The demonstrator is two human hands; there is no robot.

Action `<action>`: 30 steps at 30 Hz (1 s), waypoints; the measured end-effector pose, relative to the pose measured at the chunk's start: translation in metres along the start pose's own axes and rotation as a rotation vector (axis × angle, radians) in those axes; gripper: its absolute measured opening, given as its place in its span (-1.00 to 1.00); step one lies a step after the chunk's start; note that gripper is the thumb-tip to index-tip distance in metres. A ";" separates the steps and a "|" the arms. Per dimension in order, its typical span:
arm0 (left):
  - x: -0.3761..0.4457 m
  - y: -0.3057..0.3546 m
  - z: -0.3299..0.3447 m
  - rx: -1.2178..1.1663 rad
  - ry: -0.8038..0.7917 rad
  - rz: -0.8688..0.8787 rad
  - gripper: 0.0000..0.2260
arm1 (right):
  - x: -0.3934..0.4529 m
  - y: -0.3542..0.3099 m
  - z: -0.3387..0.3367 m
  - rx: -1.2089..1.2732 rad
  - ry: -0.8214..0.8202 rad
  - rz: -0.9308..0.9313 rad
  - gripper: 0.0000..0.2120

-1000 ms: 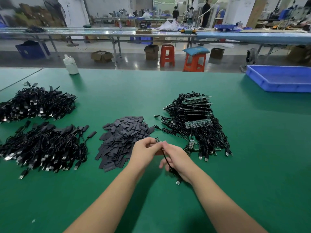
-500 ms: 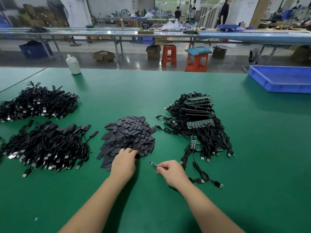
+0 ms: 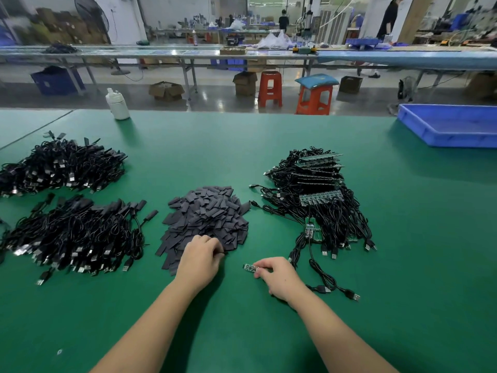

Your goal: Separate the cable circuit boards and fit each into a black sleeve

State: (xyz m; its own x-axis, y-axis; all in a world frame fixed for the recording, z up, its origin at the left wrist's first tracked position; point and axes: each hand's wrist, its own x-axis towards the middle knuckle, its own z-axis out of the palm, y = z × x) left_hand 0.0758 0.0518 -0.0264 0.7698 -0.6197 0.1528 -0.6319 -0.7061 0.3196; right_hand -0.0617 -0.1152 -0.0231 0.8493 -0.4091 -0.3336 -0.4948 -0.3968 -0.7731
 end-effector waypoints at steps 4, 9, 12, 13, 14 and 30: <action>-0.010 0.019 -0.002 -0.401 -0.078 -0.006 -0.89 | 0.001 0.005 -0.004 -0.021 -0.013 -0.016 -0.80; -0.020 0.032 0.008 -0.422 -0.169 0.056 -0.72 | 0.002 0.010 -0.008 0.002 -0.029 -0.027 -0.80; -0.023 0.033 0.013 -0.364 -0.171 0.080 -0.67 | 0.001 0.011 -0.009 0.005 -0.043 -0.033 -0.80; -0.024 0.032 0.014 -0.348 -0.159 0.099 -0.67 | 0.001 0.011 -0.010 0.009 -0.045 -0.031 -0.80; -0.025 0.031 0.014 -0.329 -0.147 0.121 -0.68 | 0.001 0.012 -0.011 0.015 -0.048 -0.028 -0.79; -0.032 0.034 0.005 -0.402 -0.008 0.180 -0.78 | -0.001 0.011 -0.019 0.132 -0.053 -0.036 -0.79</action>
State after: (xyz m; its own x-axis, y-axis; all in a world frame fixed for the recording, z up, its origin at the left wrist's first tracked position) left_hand 0.0294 0.0461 -0.0249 0.6489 -0.7244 0.2328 -0.6693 -0.3979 0.6275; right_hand -0.0713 -0.1348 -0.0215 0.8764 -0.3511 -0.3296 -0.4381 -0.2971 -0.8484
